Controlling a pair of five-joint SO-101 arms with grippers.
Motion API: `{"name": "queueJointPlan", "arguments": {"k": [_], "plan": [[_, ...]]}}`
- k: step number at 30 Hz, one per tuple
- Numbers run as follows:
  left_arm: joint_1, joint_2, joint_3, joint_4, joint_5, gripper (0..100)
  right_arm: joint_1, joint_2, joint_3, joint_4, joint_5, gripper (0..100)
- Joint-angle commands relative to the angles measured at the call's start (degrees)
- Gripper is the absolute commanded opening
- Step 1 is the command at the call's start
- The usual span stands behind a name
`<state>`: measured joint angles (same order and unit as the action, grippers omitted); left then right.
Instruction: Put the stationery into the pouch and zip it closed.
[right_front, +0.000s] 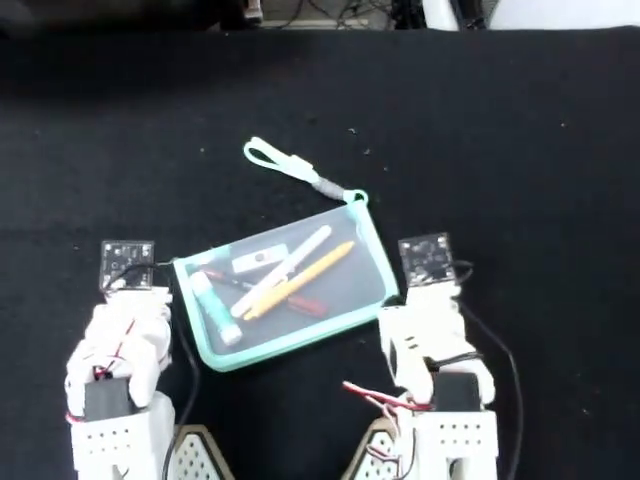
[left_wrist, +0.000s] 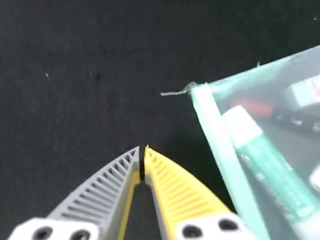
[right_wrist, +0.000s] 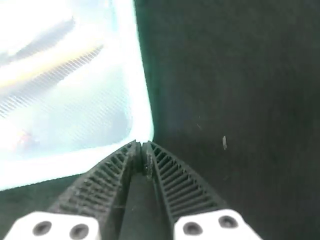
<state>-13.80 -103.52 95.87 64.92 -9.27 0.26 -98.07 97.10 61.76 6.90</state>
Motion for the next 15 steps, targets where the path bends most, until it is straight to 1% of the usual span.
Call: {"name": "queueJointPlan", "arguments": {"k": [1, 4, 15], "plan": [[2.9, -0.8, -0.4, 5.4, 4.7, 3, -0.5, -0.4, 0.0, 2.6, -7.5, 1.4], [3.3, -0.8, 1.4, 8.1, 5.8, 3, -1.4, -0.4, 0.0, 7.6, -9.1, 1.5], [3.0, -0.7, 1.5, 8.0, 5.9, 3, -1.5, -0.3, 0.0, 7.4, -9.1, 1.5]]}}
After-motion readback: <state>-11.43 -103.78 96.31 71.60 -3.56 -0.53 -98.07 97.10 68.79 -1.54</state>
